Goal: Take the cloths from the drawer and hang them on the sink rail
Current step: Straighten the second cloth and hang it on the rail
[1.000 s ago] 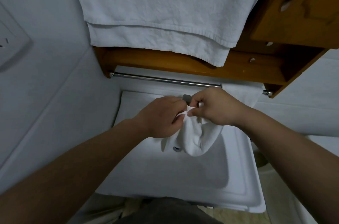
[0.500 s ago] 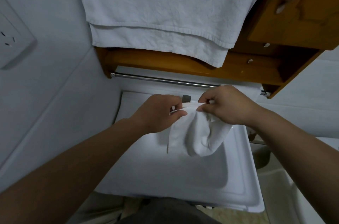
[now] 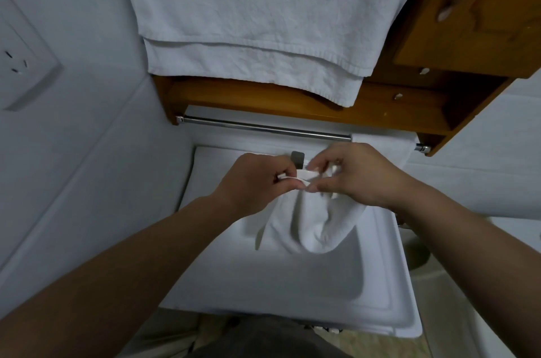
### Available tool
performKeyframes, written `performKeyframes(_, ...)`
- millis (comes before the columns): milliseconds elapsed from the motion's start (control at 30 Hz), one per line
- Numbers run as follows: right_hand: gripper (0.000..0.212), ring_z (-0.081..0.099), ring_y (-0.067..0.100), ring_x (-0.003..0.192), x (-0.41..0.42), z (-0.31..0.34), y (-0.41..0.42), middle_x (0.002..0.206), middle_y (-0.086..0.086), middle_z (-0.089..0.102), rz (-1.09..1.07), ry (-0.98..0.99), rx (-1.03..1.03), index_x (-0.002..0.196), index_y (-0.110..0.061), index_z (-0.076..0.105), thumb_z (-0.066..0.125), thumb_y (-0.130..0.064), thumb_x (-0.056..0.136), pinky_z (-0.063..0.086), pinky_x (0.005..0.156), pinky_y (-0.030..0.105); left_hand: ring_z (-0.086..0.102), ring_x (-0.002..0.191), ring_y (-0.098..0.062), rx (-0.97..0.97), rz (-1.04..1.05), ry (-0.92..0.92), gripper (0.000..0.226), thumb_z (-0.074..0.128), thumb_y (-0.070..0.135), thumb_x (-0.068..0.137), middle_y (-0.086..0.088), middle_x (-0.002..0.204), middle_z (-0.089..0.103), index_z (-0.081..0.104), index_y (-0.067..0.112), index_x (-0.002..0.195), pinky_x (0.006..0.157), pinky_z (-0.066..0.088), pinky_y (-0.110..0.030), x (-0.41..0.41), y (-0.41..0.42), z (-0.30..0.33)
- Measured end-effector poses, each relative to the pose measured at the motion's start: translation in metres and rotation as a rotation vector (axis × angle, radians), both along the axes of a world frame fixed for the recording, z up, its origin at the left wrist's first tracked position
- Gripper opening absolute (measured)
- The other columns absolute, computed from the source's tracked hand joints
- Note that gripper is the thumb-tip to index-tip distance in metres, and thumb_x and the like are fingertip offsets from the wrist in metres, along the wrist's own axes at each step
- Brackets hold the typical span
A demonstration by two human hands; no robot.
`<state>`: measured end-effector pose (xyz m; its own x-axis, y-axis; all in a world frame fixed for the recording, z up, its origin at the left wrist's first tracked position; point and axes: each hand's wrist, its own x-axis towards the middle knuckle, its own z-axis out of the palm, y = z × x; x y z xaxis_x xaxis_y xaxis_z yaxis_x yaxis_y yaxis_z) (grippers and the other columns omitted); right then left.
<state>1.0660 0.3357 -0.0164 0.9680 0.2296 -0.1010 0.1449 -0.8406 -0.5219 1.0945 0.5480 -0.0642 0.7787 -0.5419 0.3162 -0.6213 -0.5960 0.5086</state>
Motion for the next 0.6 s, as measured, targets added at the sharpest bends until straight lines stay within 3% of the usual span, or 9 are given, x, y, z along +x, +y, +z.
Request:
performKeyframes(100, 0.054, 0.061, -0.001, 0.099, -0.005, 0.003, 0.008, 0.104, -0.018, 0.068, 0.013, 0.086, 0.199, 0.117, -0.04, 0.067, 0.087, -0.041, 0.067, 0.048, 0.084, 0.018, 0.047, 0.053, -0.003, -0.013, -0.013, -0.033, 0.02, 0.075, 0.038, 0.08, 0.005, 0.068, 0.067, 0.071, 0.02, 0.088, 0.056, 0.028, -0.005, -0.002, -0.003, 0.003)
performKeyframes(267, 0.028, 0.063, 0.002, 0.088, -0.007, -0.003, 0.018, 0.099, -0.013, 0.071, 0.051, 0.042, 0.172, 0.099, -0.033, 0.072, 0.084, -0.032, 0.074, 0.051, 0.083, 0.032, 0.057, 0.057, -0.007, -0.053, -0.028, 0.006, 0.035, 0.075, 0.035, 0.08, 0.007, 0.073, 0.065, 0.062, 0.019, 0.108, 0.058, 0.043, -0.012, -0.006, -0.006, 0.007)
performKeyframes(367, 0.024, 0.062, 0.003, 0.096, -0.006, -0.006, 0.017, 0.103, -0.013, 0.07, 0.027, 0.005, 0.163, 0.093, -0.032, 0.073, 0.085, -0.034, 0.072, 0.05, 0.091, 0.036, 0.057, 0.056, -0.005, -0.085, -0.018, 0.062, 0.055, 0.075, 0.033, 0.081, 0.006, 0.072, 0.067, 0.051, 0.02, 0.13, 0.058, 0.042, -0.009, -0.007, -0.005, 0.009)
performKeyframes(433, 0.036, 0.061, 0.003, 0.106, -0.006, -0.005, 0.017, 0.112, -0.016, 0.068, 0.035, 0.034, 0.208, 0.105, -0.034, 0.069, 0.085, -0.033, 0.073, 0.049, 0.095, 0.034, 0.056, 0.055, -0.001, -0.108, -0.029, 0.116, 0.064, 0.074, 0.03, 0.082, 0.006, 0.073, 0.068, 0.043, 0.021, 0.138, 0.058, 0.04, -0.007, -0.007, -0.004, 0.009)
performKeyframes(500, 0.061, 0.058, 0.0, 0.116, -0.008, -0.001, 0.018, 0.123, -0.018, 0.065, 0.057, 0.117, 0.282, 0.128, -0.04, 0.057, 0.084, -0.027, 0.075, 0.048, 0.096, 0.027, 0.056, 0.056, 0.002, -0.118, -0.06, 0.163, 0.073, 0.074, 0.026, 0.083, 0.008, 0.076, 0.07, 0.035, 0.023, 0.145, 0.062, 0.041, -0.005, -0.008, -0.004, 0.009)
performKeyframes(600, 0.069, 0.064, 0.003, 0.111, -0.009, 0.0, 0.016, 0.114, -0.012, 0.072, 0.109, 0.25, 0.395, 0.136, -0.038, 0.052, 0.082, -0.016, 0.078, 0.051, 0.096, 0.03, 0.057, 0.061, 0.004, -0.106, -0.106, 0.196, 0.082, 0.072, 0.024, 0.085, 0.009, 0.082, 0.072, 0.023, 0.03, 0.15, 0.068, 0.042, -0.004, -0.011, -0.003, 0.01)
